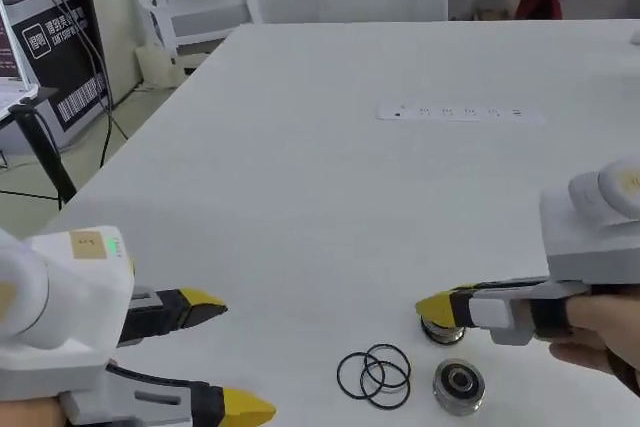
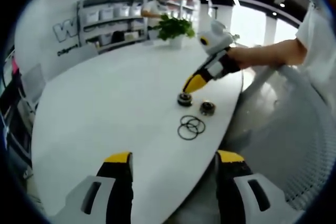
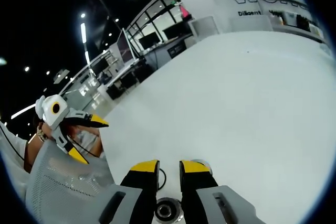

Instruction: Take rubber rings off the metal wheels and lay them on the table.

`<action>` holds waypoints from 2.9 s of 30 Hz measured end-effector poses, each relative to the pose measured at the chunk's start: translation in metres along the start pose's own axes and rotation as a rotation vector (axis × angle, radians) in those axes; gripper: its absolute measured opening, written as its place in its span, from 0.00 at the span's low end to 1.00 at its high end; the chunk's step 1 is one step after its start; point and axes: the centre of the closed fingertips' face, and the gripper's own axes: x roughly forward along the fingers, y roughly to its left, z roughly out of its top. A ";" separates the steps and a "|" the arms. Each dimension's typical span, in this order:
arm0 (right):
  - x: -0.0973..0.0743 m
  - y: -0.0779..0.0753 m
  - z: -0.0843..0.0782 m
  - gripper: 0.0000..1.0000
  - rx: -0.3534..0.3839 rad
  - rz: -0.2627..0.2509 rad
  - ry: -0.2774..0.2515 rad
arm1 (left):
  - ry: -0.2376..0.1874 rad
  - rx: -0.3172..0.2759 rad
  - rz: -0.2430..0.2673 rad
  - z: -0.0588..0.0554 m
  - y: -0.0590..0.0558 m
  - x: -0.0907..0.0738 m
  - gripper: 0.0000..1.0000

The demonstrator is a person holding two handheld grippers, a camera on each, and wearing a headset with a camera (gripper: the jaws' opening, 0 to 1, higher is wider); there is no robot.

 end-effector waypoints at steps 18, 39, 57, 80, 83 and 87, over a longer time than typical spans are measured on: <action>-0.021 -0.037 0.016 0.17 0.014 -0.108 -0.067 | -0.048 0.148 -0.047 0.064 0.011 0.025 0.65; -0.019 -0.047 0.002 0.16 -0.057 -0.131 -0.016 | -0.100 0.278 -0.155 0.127 -0.021 0.086 0.57; -0.015 -0.053 -0.014 0.15 -0.070 -0.130 0.035 | -0.109 0.240 -0.182 0.129 -0.013 0.144 0.44; -0.004 -0.037 -0.040 0.27 -0.214 -0.041 0.172 | -0.063 0.291 -0.261 0.082 -0.033 0.174 0.28; -0.003 -0.039 -0.040 0.25 -0.247 -0.042 0.162 | -0.048 0.288 -0.262 0.078 -0.032 0.176 0.26; -0.002 -0.044 -0.040 0.22 -0.300 -0.060 0.162 | -0.051 0.258 -0.251 0.079 -0.028 0.176 0.26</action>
